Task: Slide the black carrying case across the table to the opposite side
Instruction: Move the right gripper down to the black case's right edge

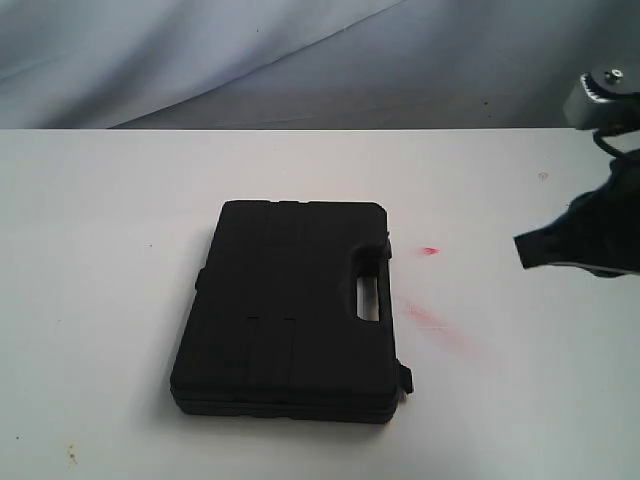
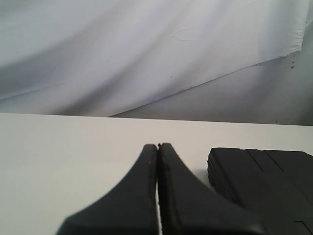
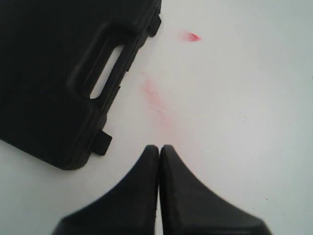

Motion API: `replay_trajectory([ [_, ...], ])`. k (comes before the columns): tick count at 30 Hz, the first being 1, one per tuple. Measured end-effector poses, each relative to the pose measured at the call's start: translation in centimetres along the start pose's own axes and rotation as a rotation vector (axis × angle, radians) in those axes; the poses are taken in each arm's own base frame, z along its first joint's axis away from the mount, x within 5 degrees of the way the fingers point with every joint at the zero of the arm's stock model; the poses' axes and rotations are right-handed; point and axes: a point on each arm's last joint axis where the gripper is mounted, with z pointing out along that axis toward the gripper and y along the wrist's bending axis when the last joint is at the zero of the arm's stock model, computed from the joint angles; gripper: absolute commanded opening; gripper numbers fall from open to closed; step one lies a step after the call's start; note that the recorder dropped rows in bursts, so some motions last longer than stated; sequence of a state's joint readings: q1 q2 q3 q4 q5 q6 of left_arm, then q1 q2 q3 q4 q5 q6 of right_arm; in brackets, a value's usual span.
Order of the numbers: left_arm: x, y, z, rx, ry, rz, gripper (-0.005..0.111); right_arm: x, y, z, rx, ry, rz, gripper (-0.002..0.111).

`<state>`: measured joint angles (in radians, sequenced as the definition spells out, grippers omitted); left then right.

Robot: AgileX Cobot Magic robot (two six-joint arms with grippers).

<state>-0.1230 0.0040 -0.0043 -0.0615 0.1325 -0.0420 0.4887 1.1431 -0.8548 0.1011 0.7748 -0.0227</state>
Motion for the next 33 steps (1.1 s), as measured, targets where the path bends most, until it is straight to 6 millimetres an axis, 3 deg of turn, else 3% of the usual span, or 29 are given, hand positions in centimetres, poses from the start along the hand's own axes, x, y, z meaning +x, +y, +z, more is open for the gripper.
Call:
replay_trajectory([
  [11,0.0,0.0,0.0,0.000,0.000,0.000,0.000,-5.5,3.9,3.9,-0.035,0.168,0.074,0.000],
  [19,0.0,0.0,0.0,0.000,0.000,0.000,0.000,-9.1,5.6,7.0,-0.022,0.232,0.162,0.000],
  [26,0.0,0.0,0.0,0.000,0.000,0.000,0.000,-10.4,5.9,9.9,0.001,0.284,0.227,0.000],
  [33,0.0,0.0,0.0,0.000,0.000,0.000,0.000,-10.3,5.9,12.9,0.033,0.344,0.251,0.000],
])
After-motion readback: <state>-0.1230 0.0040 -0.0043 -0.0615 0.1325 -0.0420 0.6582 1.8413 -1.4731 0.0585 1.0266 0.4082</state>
